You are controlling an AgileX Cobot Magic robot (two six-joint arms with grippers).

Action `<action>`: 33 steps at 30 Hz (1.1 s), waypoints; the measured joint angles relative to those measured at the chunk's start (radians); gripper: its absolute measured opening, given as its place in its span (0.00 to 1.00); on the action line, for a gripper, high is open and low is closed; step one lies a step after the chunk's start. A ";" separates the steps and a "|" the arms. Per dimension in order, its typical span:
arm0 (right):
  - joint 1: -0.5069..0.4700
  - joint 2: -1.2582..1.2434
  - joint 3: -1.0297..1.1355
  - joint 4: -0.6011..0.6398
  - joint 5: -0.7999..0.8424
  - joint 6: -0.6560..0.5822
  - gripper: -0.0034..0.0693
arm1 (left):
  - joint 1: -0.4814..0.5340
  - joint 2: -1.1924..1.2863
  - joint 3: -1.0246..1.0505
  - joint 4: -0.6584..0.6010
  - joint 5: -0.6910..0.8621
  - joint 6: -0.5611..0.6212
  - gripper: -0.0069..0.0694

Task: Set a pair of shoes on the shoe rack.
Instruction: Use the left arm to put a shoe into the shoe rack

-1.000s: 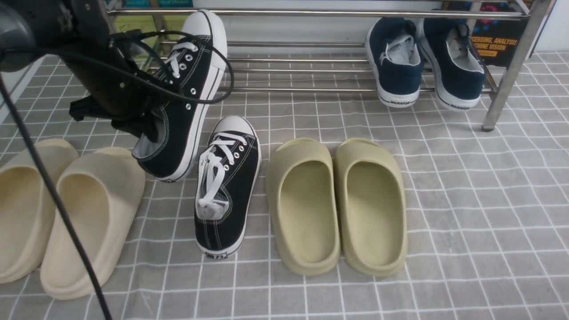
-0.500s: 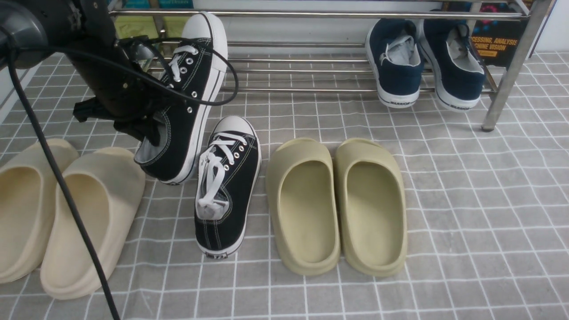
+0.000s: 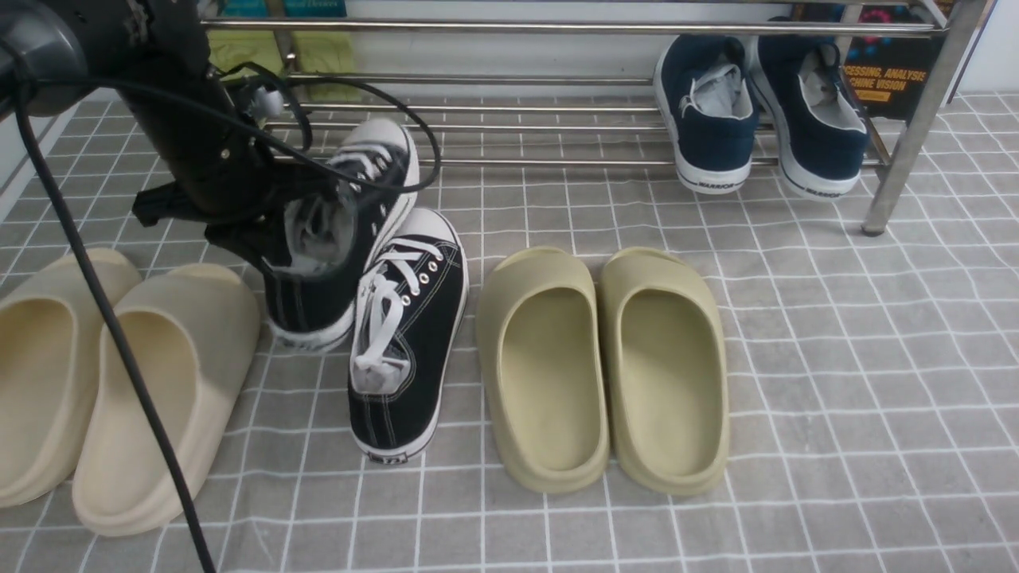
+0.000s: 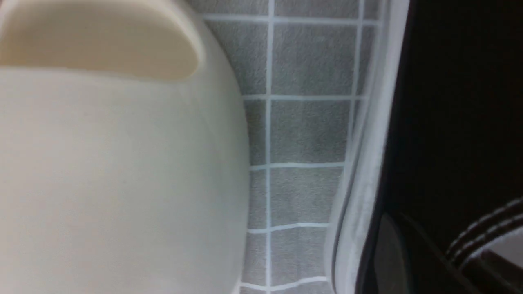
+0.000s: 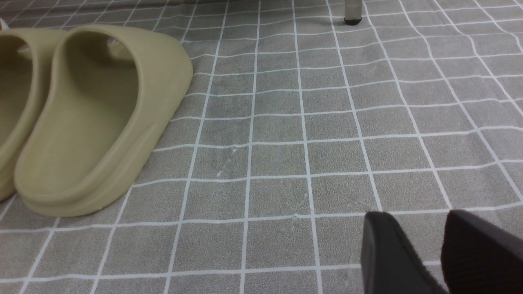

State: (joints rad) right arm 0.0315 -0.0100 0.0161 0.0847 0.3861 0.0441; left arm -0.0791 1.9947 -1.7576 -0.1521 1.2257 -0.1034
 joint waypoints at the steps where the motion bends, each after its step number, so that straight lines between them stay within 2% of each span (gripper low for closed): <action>1: 0.000 0.000 0.000 0.000 0.000 0.000 0.38 | 0.000 0.000 0.000 0.001 -0.004 -0.001 0.07; 5: 0.000 0.000 0.000 0.000 0.000 0.000 0.38 | 0.001 0.000 0.000 0.004 -0.027 -0.017 0.07; 18: 0.000 0.000 0.000 0.000 0.000 0.000 0.38 | 0.001 0.006 -0.012 -0.064 -0.239 -0.072 0.07; 33: 0.000 0.000 0.000 0.000 0.000 0.000 0.38 | 0.001 0.305 -0.526 -0.007 -0.148 -0.102 0.07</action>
State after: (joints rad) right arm 0.0315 -0.0100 0.0161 0.0847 0.3861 0.0441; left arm -0.0782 2.2993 -2.2840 -0.1588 1.0773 -0.2057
